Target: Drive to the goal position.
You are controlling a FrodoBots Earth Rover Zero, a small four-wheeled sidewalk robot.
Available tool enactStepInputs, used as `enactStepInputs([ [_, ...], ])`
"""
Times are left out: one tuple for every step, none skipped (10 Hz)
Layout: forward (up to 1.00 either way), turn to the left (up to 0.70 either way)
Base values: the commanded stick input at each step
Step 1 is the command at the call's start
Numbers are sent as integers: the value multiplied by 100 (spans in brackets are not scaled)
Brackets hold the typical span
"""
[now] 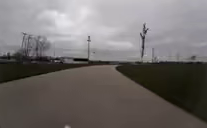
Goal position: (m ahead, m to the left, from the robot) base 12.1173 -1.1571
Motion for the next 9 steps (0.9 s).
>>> enactStepInputs([
  [100,0],
  [100,0],
  [100,0],
  [100,0],
  [100,0],
  [100,0],
  [100,0],
  [100,0],
  [100,0],
])
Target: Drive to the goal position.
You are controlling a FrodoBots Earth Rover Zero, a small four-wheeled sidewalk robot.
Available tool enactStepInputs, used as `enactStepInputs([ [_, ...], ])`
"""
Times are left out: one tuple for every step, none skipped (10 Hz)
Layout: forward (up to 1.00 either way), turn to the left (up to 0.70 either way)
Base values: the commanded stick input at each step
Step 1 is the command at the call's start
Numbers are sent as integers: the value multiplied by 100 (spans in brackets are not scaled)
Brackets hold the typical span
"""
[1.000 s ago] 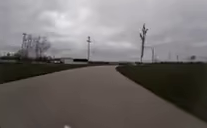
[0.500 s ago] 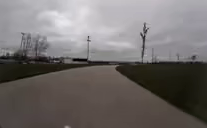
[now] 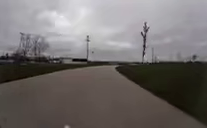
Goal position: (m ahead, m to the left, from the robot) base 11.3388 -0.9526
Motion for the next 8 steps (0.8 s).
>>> enactStepInputs([
  [100,0],
  [100,0],
  [100,0],
  [100,0],
  [100,0],
  [100,0],
  [100,0],
  [100,0],
])
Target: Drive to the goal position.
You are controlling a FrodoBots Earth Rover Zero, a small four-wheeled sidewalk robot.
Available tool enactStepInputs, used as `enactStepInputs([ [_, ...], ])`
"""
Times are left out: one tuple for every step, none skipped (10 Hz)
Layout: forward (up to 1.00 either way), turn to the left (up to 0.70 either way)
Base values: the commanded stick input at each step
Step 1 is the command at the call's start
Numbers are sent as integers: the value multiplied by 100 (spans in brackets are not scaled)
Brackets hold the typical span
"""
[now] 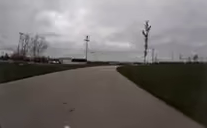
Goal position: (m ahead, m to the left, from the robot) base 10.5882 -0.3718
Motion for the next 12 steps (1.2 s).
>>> enactStepInputs([
  [100,0],
  [100,0],
  [100,0],
  [100,0],
  [100,0],
  [100,0],
  [100,0],
  [100,0],
  [100,0],
  [100,0],
  [100,0],
  [100,0],
])
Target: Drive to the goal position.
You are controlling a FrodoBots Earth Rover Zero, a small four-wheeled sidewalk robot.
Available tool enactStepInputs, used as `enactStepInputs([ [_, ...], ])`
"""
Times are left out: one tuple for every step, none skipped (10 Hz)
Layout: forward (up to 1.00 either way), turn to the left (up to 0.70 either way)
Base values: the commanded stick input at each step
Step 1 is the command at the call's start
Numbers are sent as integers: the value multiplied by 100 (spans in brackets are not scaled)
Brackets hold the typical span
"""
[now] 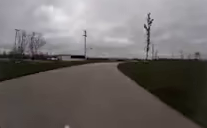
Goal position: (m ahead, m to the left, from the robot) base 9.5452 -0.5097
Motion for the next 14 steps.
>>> enactStepInputs([
  [100,0],
  [100,0],
  [100,0],
  [100,0],
  [100,0],
  [100,0],
  [100,0],
  [100,0],
  [100,0],
  [100,0],
  [100,0],
  [100,0],
  [100,0],
  [100,0],
])
